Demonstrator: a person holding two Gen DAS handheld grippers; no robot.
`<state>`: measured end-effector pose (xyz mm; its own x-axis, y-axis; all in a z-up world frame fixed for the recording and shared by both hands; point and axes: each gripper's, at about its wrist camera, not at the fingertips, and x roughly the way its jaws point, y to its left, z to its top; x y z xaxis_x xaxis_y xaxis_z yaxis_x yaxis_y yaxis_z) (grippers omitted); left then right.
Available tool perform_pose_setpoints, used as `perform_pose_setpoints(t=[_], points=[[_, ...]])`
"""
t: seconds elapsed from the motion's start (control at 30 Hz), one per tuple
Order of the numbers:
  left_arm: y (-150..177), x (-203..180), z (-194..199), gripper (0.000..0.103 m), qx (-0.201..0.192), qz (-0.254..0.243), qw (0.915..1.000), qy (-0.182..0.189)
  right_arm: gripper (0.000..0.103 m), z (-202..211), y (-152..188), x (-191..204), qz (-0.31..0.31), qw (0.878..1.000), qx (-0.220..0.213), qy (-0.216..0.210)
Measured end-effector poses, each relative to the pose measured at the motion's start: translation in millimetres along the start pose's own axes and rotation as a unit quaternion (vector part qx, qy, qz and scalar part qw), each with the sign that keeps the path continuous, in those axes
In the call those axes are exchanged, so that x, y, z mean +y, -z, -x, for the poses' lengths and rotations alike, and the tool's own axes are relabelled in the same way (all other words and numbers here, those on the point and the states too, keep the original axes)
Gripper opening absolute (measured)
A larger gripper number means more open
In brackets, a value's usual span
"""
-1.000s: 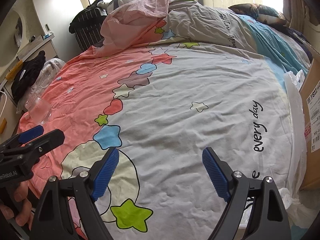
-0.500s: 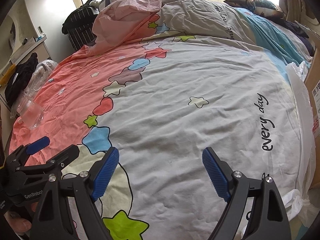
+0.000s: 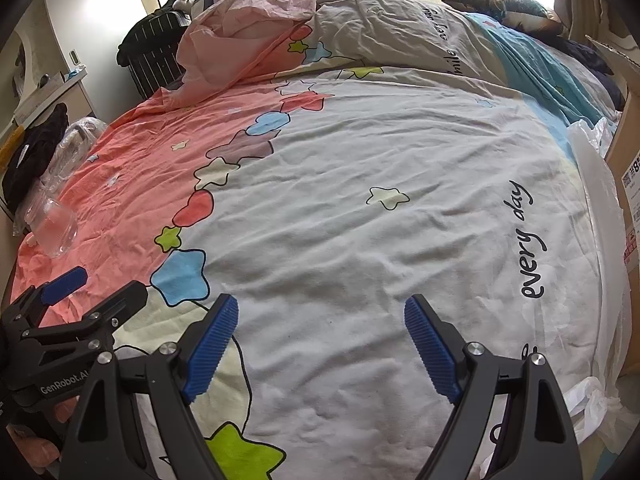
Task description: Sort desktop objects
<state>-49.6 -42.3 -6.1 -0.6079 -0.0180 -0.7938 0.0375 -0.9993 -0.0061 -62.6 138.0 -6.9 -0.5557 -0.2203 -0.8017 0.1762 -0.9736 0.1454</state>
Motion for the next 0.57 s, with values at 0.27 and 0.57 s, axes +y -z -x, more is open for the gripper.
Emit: perform_pose_setpoints(t=[0.27, 0.57], points=[[-2.7, -1.8, 5.5, 0.103, -0.007, 0.002, 1.0000, 0.001, 0.083, 2.1, 1.3, -1.2, 0.001, 1.000, -0.002, 0.005], [-2.4, -4.9, 7.9, 0.103, -0.013, -0.004, 0.9999, 0.006, 0.083, 4.1, 2.8, 0.6, 0.002, 1.000, -0.004, 0.005]])
